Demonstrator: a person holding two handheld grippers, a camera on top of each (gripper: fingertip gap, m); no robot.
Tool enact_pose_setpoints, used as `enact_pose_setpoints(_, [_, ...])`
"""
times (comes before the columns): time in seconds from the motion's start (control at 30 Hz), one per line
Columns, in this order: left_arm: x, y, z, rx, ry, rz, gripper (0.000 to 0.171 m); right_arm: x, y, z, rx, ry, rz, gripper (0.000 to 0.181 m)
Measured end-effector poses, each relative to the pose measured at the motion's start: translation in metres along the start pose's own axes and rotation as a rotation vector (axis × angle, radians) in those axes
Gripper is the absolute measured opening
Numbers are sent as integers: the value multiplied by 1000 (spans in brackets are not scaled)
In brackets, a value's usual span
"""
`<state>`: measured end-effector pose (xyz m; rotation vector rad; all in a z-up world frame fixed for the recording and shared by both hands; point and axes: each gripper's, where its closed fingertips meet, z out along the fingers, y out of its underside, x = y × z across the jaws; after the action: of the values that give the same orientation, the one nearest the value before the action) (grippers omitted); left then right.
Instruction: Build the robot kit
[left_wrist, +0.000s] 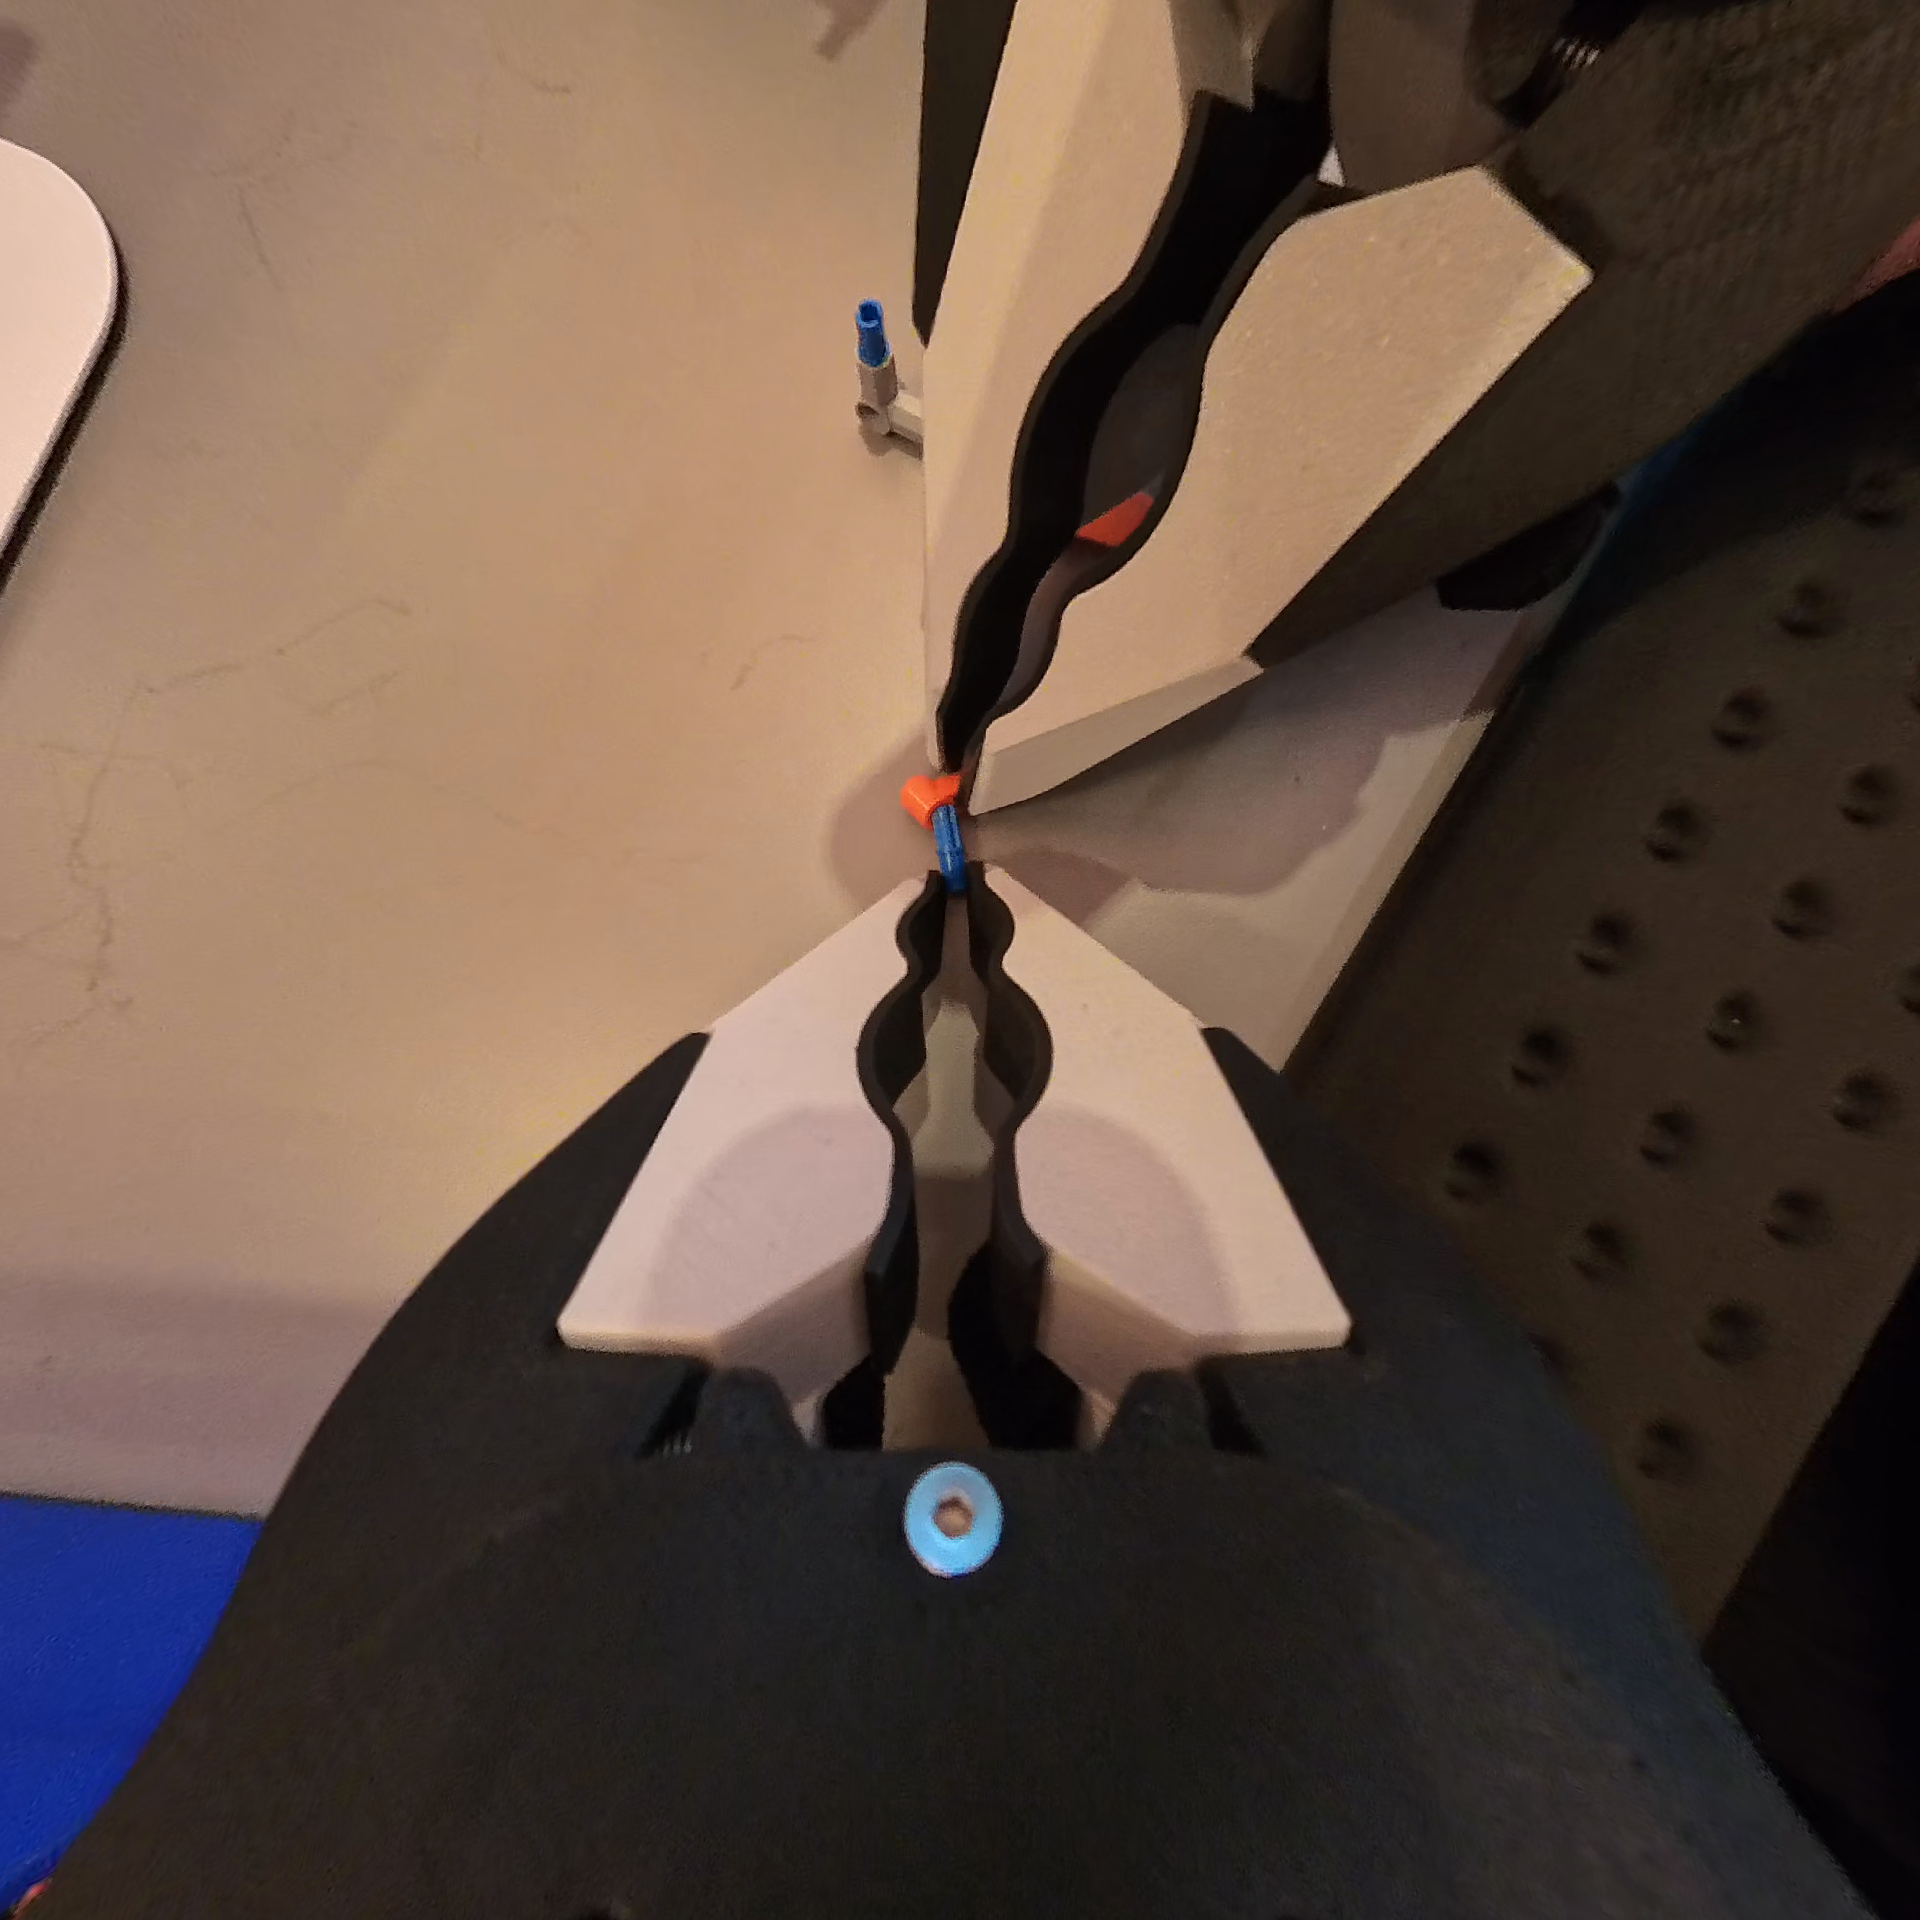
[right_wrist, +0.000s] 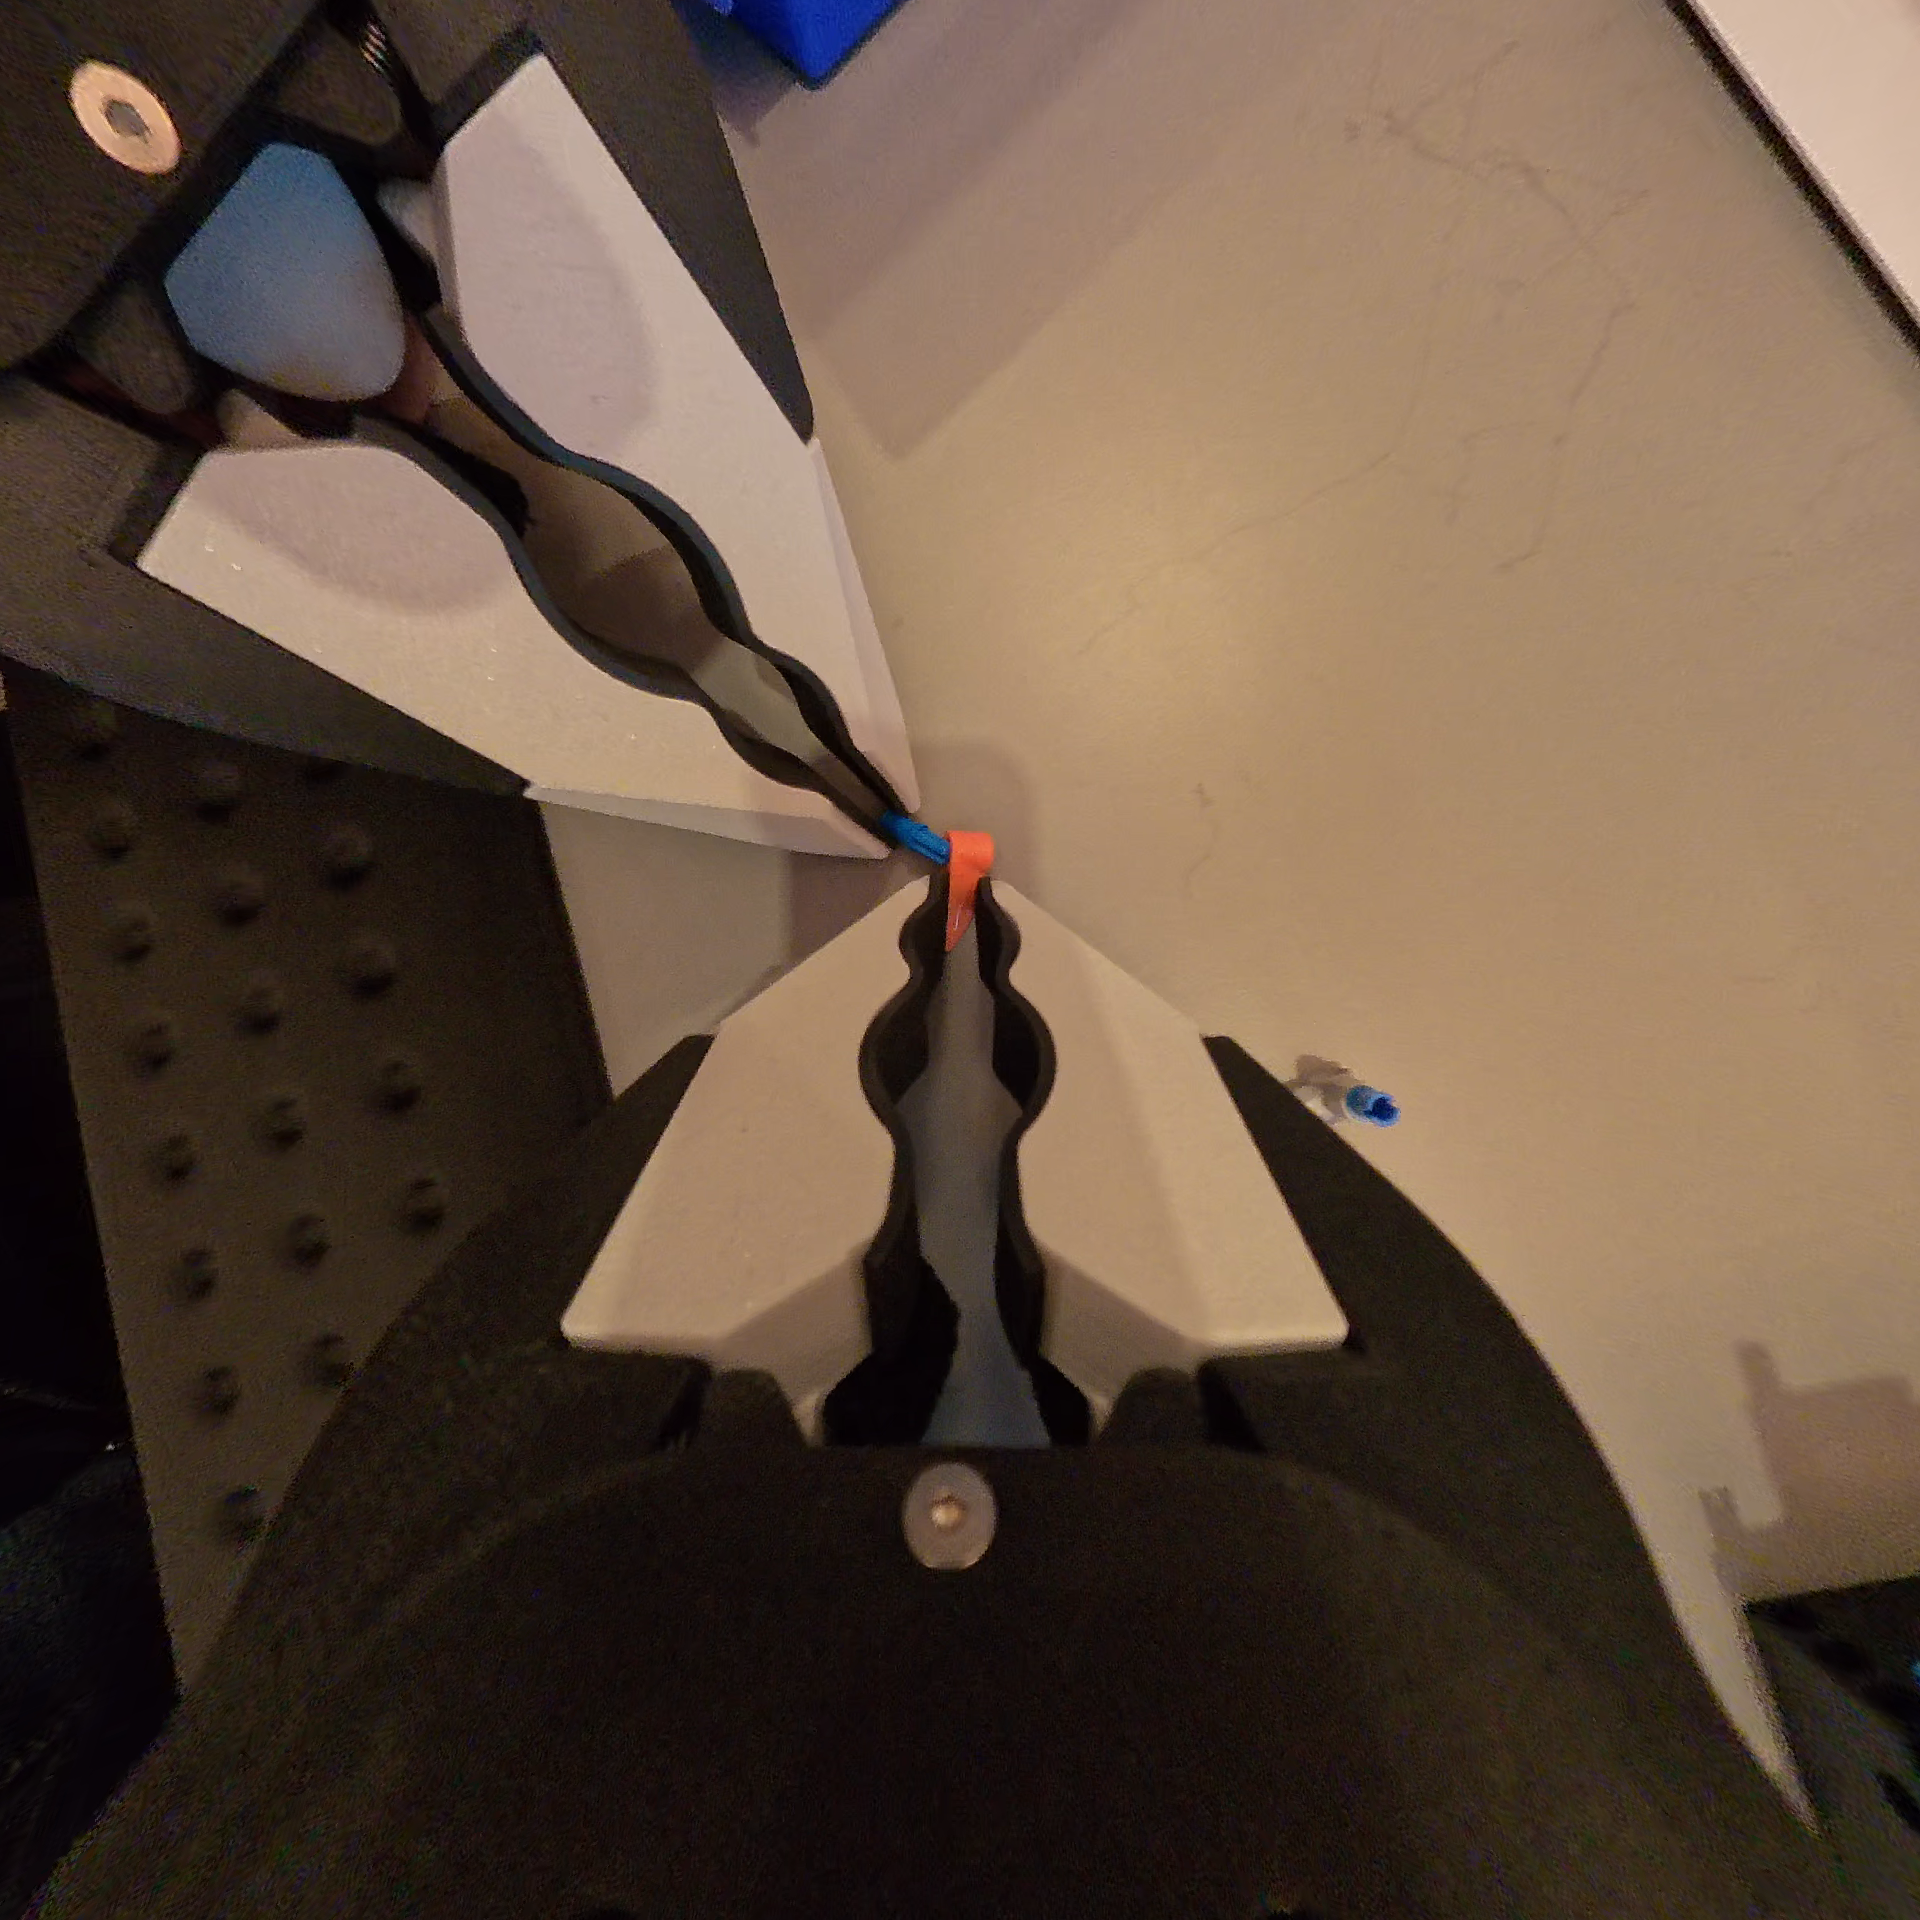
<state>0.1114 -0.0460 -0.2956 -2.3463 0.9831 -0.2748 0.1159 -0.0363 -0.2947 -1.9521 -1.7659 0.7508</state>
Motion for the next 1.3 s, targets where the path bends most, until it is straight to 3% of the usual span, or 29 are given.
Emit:
enact_pose_setpoints(0.57, [-4, 4, -2, -47, -35, -28, 2, -4, -6, -1, 37, 70, -15, 9])
enact_pose_setpoints(1.03, [-6, 3, 0, -75, -37, -35, 2, 1, -8, 0, 44, -91, 34, 5])
enact_pose_setpoints(1.3, [-8, 3, 0, -82, -42, -19, 2, 4, -10, 0, 65, -59, 11, 0])
